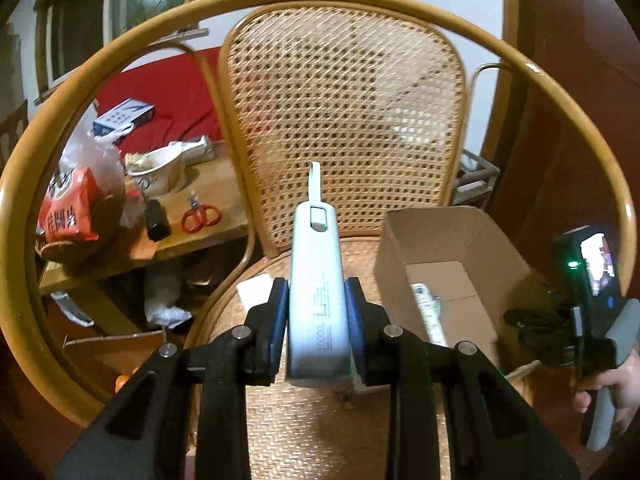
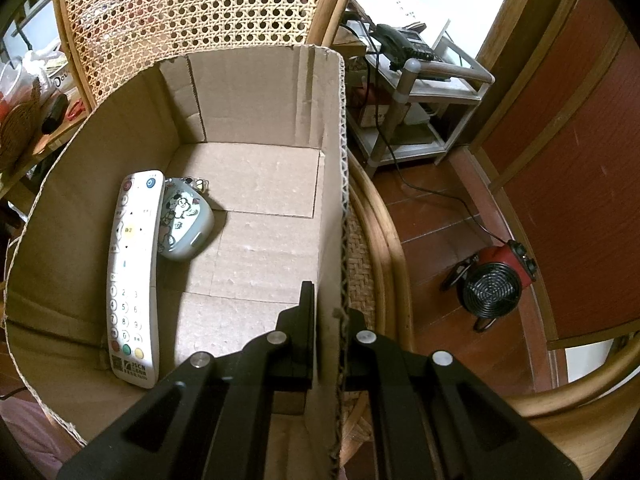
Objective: Organize rigid objects
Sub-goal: 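Lift the handset with the left gripper, carry it over the box, release, then move the left gripper back over the keys on the chair seat, then lower the left gripper onto the black car key with AIMA tag and close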
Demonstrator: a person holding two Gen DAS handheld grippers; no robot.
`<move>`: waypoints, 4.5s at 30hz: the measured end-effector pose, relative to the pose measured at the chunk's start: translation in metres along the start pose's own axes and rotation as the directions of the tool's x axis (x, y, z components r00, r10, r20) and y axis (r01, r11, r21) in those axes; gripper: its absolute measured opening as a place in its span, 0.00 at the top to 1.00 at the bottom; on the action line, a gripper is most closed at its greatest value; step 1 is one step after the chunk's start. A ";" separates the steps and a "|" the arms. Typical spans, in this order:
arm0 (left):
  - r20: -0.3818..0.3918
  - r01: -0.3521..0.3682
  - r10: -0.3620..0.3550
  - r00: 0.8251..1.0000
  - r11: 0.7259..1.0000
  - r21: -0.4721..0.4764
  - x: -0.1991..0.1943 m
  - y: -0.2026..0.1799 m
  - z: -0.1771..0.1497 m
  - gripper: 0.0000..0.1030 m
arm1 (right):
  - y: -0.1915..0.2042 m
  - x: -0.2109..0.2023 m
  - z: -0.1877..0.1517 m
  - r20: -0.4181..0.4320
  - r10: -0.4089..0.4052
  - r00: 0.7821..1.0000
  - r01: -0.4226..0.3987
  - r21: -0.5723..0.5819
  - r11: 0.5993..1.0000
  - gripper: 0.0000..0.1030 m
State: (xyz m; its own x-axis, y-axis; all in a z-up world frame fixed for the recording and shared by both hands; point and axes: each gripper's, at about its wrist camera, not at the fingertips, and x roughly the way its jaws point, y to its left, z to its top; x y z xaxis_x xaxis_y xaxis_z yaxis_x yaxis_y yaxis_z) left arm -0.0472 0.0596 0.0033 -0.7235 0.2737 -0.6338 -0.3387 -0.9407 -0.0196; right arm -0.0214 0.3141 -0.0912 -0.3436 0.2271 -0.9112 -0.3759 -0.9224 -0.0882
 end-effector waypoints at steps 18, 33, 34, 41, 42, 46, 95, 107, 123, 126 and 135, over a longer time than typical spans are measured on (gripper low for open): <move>-0.039 0.122 -0.117 0.992 0.984 0.130 0.016 -0.075 0.015 0.74 | 0.001 0.000 0.000 0.001 -0.002 1.000 0.002 -0.001 1.000 0.93; -0.165 0.205 -0.194 0.967 0.977 0.056 0.063 -0.101 0.011 0.74 | 0.006 -0.002 0.004 0.010 -0.004 1.000 0.004 -0.004 1.000 0.93; -0.175 0.204 -0.192 0.966 0.978 0.053 0.066 -0.100 0.010 0.74 | 0.005 -0.002 0.004 0.011 -0.005 1.000 0.005 -0.005 1.000 0.93; -0.208 0.149 -0.135 0.969 0.987 0.053 0.084 -0.097 0.001 0.74 | 0.006 -0.003 0.005 0.013 -0.006 1.000 0.006 -0.006 1.000 0.93; -0.209 0.147 -0.132 0.969 0.987 0.057 0.085 -0.096 0.000 0.74 | 0.006 -0.003 0.005 0.013 -0.006 1.000 0.006 -0.005 1.000 0.93; -0.216 0.155 -0.139 0.966 0.986 0.061 0.084 -0.096 -0.001 0.74 | 0.006 -0.003 0.005 0.013 -0.006 1.000 0.006 -0.006 1.000 0.93; -0.210 -0.101 0.116 0.971 0.991 0.084 0.070 0.027 -0.017 0.08 | 0.005 0.004 0.008 -0.081 -0.024 0.996 0.028 0.038 0.999 0.93; -0.310 -0.057 0.066 0.948 0.998 0.037 0.110 0.042 -0.016 0.08 | 0.006 0.006 0.007 -0.078 -0.014 0.997 0.017 0.039 0.999 0.93; -0.432 -0.156 0.176 0.885 0.984 0.081 0.159 0.061 -0.031 0.08 | 0.006 0.006 0.005 -0.074 -0.005 0.997 0.007 0.022 1.000 0.93; -0.442 -0.161 0.184 0.878 0.983 0.090 0.162 0.061 -0.034 0.08 | 0.006 0.006 0.005 -0.075 -0.005 0.997 0.007 0.021 1.000 0.93; -0.447 -0.150 0.166 0.879 0.986 0.073 0.167 0.058 -0.037 0.08 | 0.008 0.007 0.006 -0.075 -0.004 0.997 0.005 0.020 1.000 0.93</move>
State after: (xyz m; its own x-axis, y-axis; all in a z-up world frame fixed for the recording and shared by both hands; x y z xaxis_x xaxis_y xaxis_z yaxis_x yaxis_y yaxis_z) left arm -0.1656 0.0437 -0.1320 -0.4229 -0.0056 -0.9061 -0.2694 -0.9540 0.1317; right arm -0.0316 0.3103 -0.0959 -0.2764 0.2063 -0.9386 -0.3946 -0.9149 -0.0848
